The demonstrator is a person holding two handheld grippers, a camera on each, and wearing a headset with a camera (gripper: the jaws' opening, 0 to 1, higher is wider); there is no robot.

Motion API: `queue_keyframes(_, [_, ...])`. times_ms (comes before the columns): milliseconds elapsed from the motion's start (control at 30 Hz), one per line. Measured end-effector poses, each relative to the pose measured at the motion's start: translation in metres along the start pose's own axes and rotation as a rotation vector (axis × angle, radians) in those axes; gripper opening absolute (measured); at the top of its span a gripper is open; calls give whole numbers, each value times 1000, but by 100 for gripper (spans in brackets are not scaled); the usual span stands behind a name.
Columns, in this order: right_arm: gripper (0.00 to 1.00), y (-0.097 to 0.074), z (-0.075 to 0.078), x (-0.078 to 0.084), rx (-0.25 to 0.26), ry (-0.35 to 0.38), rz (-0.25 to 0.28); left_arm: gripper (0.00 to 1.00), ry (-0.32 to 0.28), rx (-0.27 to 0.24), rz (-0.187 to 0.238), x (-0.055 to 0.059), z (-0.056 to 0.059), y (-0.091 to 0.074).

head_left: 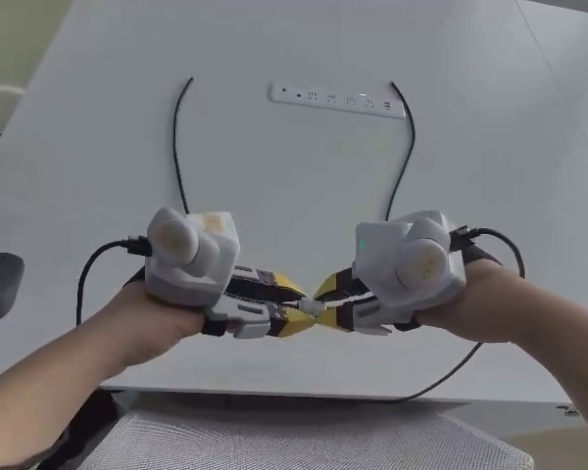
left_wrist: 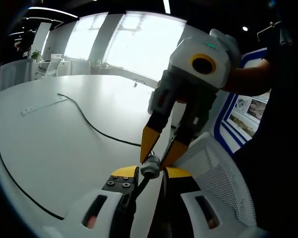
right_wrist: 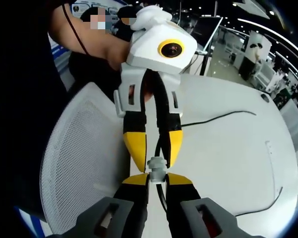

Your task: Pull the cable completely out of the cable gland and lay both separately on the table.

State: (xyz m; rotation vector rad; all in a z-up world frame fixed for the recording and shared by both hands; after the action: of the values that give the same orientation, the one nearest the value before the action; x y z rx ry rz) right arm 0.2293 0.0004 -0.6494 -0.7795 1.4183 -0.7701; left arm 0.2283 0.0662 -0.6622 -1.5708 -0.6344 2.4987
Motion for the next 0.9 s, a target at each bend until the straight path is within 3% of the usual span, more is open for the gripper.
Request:
queue_keyframes(467, [7, 1, -2, 1, 15, -30, 9, 16, -1, 7, 0, 1, 1, 0])
queue_keyframes(633, [7, 1, -5, 3, 16, -35, 9, 16, 24, 11, -6, 2, 5, 2])
queue_keyframes(900, [8, -1, -4, 2, 54, -65, 60, 15, 77, 13, 12, 0, 2, -1])
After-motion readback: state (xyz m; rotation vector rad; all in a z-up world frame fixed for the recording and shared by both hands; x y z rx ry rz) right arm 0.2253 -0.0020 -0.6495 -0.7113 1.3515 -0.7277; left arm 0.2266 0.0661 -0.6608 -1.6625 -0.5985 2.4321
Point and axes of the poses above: the centre of the closed fingertips' face, and the gripper's own axes: y roughly forward along the fingers, z roughly to its right, x roughly out of its underside, the point moved 5 cm from there along -y, roughly backward along the fingers, and after that the axes turned 2 degrees about -z, right-handed, at the moved point
